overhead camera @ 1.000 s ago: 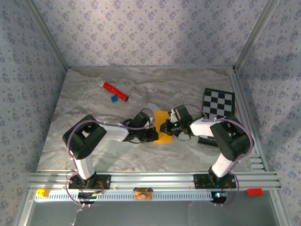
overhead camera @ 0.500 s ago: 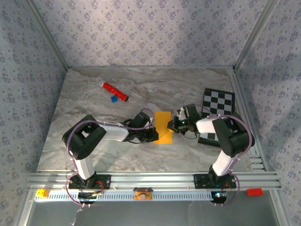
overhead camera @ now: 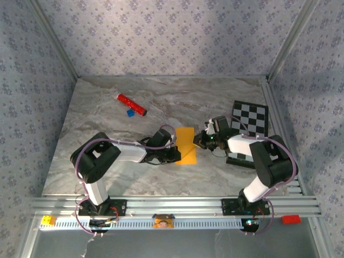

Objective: Fold a paper plane with a square sheet of paper (pick it up from the middle)
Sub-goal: Fold the triangle a second time at the center of the table.

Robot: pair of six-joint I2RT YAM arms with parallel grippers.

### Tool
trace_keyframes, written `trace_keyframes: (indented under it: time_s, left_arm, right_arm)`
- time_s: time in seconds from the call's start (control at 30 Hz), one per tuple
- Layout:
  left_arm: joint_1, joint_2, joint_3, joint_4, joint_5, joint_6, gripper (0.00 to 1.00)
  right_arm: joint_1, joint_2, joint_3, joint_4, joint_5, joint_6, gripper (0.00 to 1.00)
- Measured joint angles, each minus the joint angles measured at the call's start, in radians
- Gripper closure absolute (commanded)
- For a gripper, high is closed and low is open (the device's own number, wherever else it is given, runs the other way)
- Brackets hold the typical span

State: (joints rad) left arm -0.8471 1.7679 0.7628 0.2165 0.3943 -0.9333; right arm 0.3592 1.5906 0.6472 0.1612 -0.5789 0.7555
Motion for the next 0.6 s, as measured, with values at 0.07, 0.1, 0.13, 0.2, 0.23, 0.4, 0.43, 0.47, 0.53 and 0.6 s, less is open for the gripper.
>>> trace_keyframes:
  time_s: [0.07,0.1,0.13,0.2,0.23,0.4,0.43,0.47,0.53,0.6]
  left_arm:
    - [0.0,0.0,0.0,0.0,-0.002,-0.003,1.0]
    - [0.0,0.0,0.0,0.0,-0.002,-0.003,1.0]
    - [0.0,0.0,0.0,0.0,-0.002,-0.003,1.0]
    - [0.0,0.0,0.0,0.0,-0.002,-0.003,1.0]
    - [-0.001,0.0,0.0,0.0,-0.002,-0.004,1.0]
    - [-0.007,-0.007,0.0,-0.007,-0.006,-0.003,0.99]
    - [-0.009,-0.009,0.0,-0.011,-0.01,-0.002,0.98]
    - [-0.01,-0.012,0.005,-0.024,-0.011,0.001,0.98]
    - [-0.013,-0.016,0.019,-0.061,-0.014,0.007,0.97]
    - [-0.013,-0.019,0.043,-0.095,-0.013,0.008,0.96]
  right_arm:
    - [0.016,-0.001,0.0,0.0,-0.003,-0.005,0.96]
    - [0.021,0.001,0.0,-0.001,-0.005,-0.005,0.96]
    - [0.027,0.005,0.001,0.0,-0.012,-0.006,0.97]
    - [0.036,0.022,0.007,-0.002,-0.016,-0.006,0.98]
    - [0.039,0.036,0.012,-0.006,-0.013,-0.006,0.99]
    - [0.013,0.1,0.011,-0.01,-0.018,-0.008,1.0]
    - [0.009,0.102,0.01,-0.003,-0.026,-0.008,1.0]
    - [0.006,0.104,0.006,0.003,-0.034,-0.008,1.0]
    - [0.002,0.106,0.005,0.008,-0.04,-0.009,1.0]
    - [0.0,0.106,0.005,0.008,-0.039,-0.009,1.0]
